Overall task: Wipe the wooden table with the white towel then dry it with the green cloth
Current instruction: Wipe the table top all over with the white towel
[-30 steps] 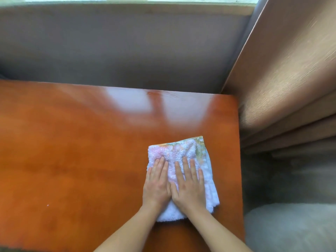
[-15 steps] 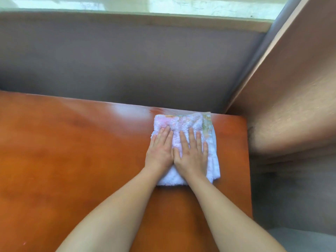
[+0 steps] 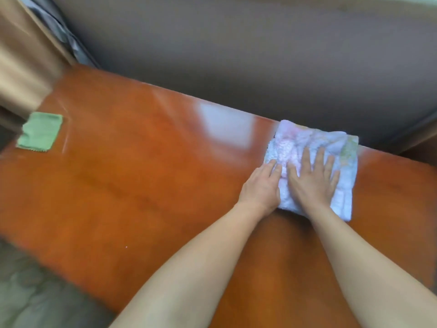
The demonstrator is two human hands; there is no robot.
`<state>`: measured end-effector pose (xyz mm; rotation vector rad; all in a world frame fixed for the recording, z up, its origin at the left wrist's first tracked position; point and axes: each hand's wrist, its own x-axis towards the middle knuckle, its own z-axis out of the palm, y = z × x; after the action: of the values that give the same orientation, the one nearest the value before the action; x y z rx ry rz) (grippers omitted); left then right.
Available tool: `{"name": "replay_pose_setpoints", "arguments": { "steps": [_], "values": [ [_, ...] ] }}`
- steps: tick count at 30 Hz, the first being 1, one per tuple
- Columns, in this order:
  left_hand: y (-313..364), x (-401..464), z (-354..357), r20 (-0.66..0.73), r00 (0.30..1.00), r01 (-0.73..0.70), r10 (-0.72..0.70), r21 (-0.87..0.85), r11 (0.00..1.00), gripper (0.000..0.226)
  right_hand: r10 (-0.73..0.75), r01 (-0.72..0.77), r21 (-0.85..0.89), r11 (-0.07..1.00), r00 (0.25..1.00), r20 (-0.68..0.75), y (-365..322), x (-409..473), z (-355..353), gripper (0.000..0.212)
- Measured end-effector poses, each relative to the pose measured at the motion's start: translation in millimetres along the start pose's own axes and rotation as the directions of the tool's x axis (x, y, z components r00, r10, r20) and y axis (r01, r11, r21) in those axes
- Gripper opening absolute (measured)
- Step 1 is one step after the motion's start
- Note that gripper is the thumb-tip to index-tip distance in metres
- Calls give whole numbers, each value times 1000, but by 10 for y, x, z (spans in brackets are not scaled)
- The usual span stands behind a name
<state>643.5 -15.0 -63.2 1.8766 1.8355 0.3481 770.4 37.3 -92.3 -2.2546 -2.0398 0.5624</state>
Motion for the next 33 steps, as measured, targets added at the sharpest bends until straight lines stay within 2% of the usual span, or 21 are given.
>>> {"name": "replay_pose_setpoints", "arguments": {
  "steps": [3, 7, 10, 12, 15, 18, 21, 28, 33],
  "values": [
    [-411, -303, -197, -237, 968, 88, -83, 14, 996, 40, -126, 127, -15, 992, 991, 46, -515, -285, 236, 68],
    [-1087, -912, -544, -323, 917, 262, -233, 50, 964, 25, -308, 314, -48, 948, 945, 111, -1298, -790, 597, 72],
    [-1667, -1381, -745, -396, 861, 347, -320, -2, 938, 30, -455, 466, -41, 884, 876, 158, -1845, -1338, 904, 72],
    [-2020, -1672, -873, -377, 856, 374, -354, -22, 927, 44, -572, 587, -25, 809, 796, 196, -2162, -1774, 1134, 70],
    [-2456, -2200, -1019, -268, 853, 449, -448, -61, 891, 60, -693, 715, 30, 699, 666, 275, -2621, -2500, 1455, 74],
    [-2894, -2756, -1014, -216, 788, 554, -577, -161, 817, 58, -756, 789, 33, 613, 575, 313, -2962, -2997, 1625, 78],
    [-3087, -3007, -1072, -199, 757, 576, -622, -247, 780, 52, -804, 849, 7, 529, 498, 325, -3102, -3098, 1727, 79],
    [-3241, -3139, -1154, -310, 589, 686, -747, -296, 664, 51, -831, 918, 11, 398, 355, 428, -3420, -3072, 1774, 80],
    [-3569, -3155, -1218, -367, 492, 701, -790, -371, 609, 52, -873, 958, 45, 282, 236, 426, -3800, -3014, 1856, 77]
  ]
}}
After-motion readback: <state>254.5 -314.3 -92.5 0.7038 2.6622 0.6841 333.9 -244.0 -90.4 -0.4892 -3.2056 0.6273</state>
